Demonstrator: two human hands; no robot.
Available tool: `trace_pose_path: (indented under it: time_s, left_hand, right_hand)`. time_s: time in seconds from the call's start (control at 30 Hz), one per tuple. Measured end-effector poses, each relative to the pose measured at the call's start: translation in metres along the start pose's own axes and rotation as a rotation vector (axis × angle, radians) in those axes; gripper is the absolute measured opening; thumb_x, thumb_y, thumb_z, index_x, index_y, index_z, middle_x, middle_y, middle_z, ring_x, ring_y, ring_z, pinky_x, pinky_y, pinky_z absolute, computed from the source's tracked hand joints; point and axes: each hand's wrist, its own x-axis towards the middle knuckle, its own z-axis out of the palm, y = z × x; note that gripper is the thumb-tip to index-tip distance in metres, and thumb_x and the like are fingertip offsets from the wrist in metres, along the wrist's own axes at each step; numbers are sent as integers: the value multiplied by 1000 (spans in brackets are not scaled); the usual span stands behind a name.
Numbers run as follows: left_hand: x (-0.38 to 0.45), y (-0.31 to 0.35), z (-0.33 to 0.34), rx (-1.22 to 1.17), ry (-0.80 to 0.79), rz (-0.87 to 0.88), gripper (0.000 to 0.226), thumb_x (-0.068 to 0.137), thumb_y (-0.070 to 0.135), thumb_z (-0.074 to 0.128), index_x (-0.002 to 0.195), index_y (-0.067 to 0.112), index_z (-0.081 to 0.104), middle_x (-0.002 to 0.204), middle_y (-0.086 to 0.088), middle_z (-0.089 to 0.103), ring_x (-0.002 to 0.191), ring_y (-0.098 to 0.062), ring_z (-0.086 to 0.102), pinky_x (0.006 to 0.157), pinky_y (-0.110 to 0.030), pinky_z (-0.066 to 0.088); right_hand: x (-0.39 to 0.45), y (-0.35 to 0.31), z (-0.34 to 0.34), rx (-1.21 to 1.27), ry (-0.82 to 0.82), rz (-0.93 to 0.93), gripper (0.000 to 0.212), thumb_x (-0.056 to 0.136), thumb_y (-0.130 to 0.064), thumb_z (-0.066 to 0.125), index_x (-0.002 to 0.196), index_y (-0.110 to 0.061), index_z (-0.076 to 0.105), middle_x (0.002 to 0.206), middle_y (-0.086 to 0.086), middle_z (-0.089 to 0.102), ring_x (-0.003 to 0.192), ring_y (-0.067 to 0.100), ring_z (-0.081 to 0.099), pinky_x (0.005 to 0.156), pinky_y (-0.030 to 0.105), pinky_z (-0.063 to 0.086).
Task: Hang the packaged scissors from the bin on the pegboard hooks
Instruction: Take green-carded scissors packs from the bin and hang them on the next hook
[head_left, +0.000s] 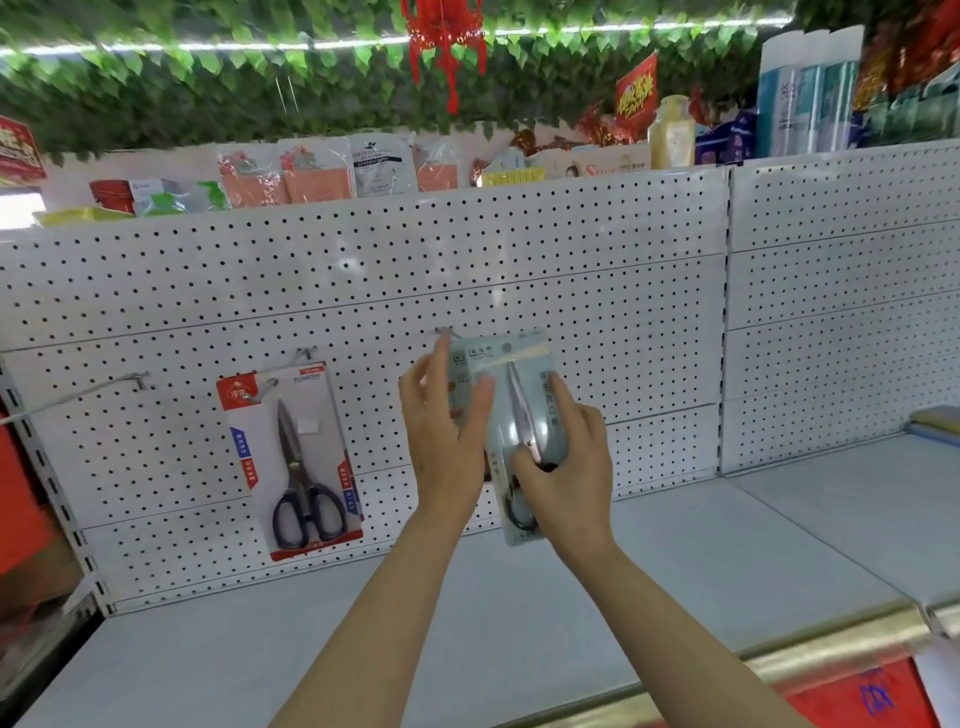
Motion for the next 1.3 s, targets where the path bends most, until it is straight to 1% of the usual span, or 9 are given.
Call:
trace_pose_path:
  time_s: [0.1,0.17,0.27,0.47,0.67,0.8,0.97,1.13,1.3]
  left_hand:
    - [13,6,-1,151,-120,-20,71,81,56,64,143,45,34,132,13,35,112,-13,55,86,-35,56]
    - [16,3,-2,205,-152,-16,75,79,49,70,143,45,34,130,13,38,106,-13,56,87,-38,55]
    - [16,-2,-2,249,-162,5,77,79,41,74,145,41,34,128,12,41,99,-12,57,84,-35,55]
    - [26,-17,2,323,-184,-8,77,80,38,74,146,34,35,131,8,38,102,-6,52,81,-28,52]
    - [46,-32,9,454,-203,-35,75,83,38,70,148,32,33,132,7,30,100,-14,56,72,-28,48]
    - [51,-39,8,509,-208,-10,73,85,43,67,147,39,29,133,6,29,104,-17,55,72,-32,51]
    - [45,-44,-7,583,-258,36,81,85,48,66,149,48,16,148,5,28,124,-18,43,82,-42,55]
    - [15,-37,-27,567,-257,223,69,87,46,65,146,25,36,148,1,39,132,-21,37,102,-43,45]
    - [-29,-20,-24,541,-311,440,56,86,41,67,135,16,53,133,-1,55,121,-23,48,102,-40,43]
  right_hand:
    - [4,3,16,15,-9,21,74,77,-31,63,144,-40,34,114,-8,46,87,-1,56,73,35,55]
    - [3,7,21,49,1,28,73,77,-35,61,144,-41,33,113,-8,46,85,1,56,72,35,55]
    - [-3,15,26,79,26,24,73,77,-32,63,143,-42,34,116,-8,47,90,-1,56,73,30,54]
    - [8,31,43,39,0,52,74,80,-19,66,144,-40,34,116,-6,46,89,-4,54,72,27,52]
    - [25,47,65,-10,-49,44,74,86,-19,64,148,-38,27,115,-4,42,92,-5,51,68,10,43]
    - [29,56,71,-51,-36,7,75,83,-18,66,147,-36,31,116,-2,43,102,12,52,82,27,50]
    - [29,56,53,-271,16,-120,65,84,-22,68,144,-19,42,130,0,49,119,16,49,91,38,50]
    - [23,40,6,-529,70,-347,54,87,-28,63,136,-8,51,129,7,58,119,23,52,100,34,41]
    - [-8,28,-46,-720,135,-450,50,88,-29,63,132,-4,55,123,11,60,113,28,55,96,37,40]
